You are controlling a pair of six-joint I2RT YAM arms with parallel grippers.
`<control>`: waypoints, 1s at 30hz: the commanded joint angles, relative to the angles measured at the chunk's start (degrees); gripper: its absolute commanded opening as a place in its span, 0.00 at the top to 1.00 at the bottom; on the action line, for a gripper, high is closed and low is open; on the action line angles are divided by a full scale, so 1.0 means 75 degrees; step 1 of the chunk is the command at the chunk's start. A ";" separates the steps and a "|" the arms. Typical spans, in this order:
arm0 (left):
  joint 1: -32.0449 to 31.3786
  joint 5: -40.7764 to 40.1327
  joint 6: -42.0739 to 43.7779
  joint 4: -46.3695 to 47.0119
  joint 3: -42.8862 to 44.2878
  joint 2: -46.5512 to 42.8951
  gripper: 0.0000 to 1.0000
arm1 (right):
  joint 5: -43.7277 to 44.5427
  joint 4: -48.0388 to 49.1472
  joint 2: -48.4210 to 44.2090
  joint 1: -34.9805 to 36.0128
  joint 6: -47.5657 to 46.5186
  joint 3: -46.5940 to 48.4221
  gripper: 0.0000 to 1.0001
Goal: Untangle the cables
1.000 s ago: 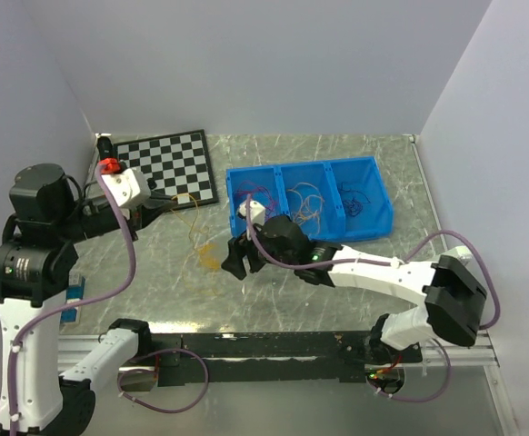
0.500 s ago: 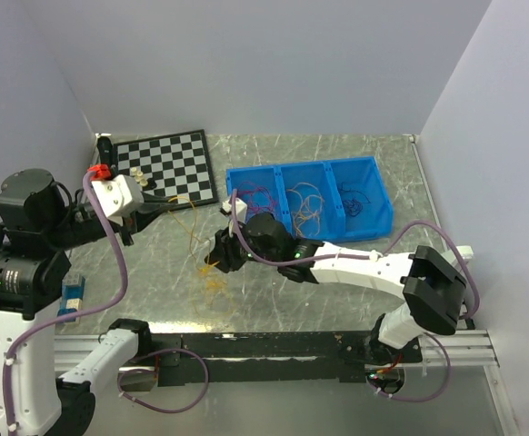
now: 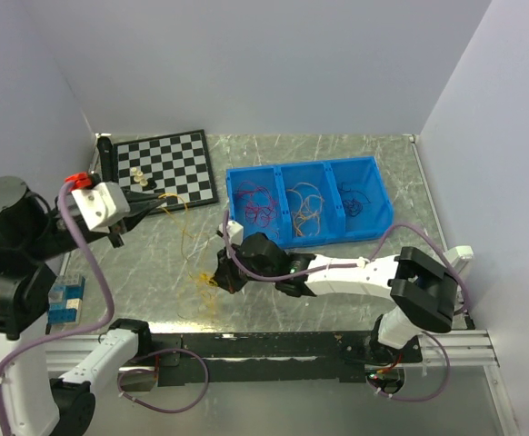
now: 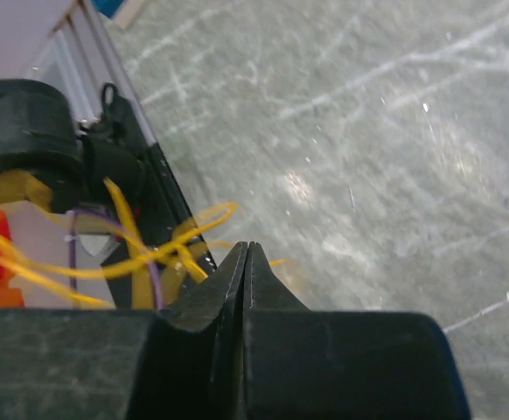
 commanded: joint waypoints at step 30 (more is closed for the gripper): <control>0.0026 0.0154 -0.0492 0.1192 0.0464 -0.0288 0.99 | -0.0356 0.1959 -0.0772 0.0352 -0.0433 -0.0778 0.47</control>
